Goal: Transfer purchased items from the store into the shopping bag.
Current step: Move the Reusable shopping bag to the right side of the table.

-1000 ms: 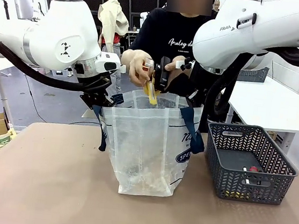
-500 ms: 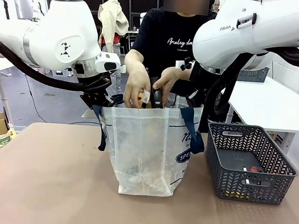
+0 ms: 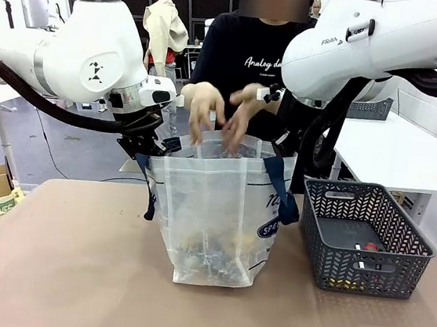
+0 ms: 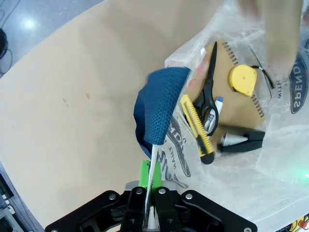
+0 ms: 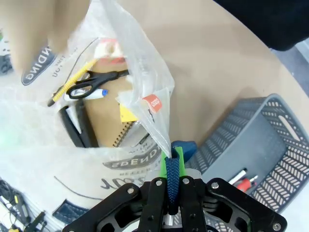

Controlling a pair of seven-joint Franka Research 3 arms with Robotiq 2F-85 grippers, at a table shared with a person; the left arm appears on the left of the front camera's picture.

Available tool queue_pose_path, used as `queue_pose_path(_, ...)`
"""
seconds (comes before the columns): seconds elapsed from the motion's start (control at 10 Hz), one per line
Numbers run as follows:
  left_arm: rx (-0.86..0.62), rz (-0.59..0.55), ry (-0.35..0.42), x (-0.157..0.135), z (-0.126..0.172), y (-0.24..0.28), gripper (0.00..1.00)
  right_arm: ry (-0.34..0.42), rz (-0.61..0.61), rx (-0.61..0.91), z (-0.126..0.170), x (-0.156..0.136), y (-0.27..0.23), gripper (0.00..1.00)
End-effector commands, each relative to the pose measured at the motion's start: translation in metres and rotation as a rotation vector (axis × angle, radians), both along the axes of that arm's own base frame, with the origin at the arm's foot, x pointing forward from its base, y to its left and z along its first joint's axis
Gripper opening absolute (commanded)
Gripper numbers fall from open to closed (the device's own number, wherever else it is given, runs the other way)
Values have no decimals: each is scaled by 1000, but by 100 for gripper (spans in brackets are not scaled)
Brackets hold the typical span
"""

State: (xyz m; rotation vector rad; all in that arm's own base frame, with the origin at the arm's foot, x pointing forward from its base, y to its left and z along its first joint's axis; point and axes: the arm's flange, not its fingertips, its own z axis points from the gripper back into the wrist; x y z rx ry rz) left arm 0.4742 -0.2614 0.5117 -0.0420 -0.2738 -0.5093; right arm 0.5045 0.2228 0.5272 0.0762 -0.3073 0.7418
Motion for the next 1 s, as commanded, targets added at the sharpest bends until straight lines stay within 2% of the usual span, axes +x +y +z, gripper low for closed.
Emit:
queue_pose_path(0.0,1,3,1,0,-1,1,0,2,-1,-1,-2,0,-1,0)
queue_pose_path(0.9,1,3,1,0,-1,1,0,2,-1,-1,-2,0,-1,0)
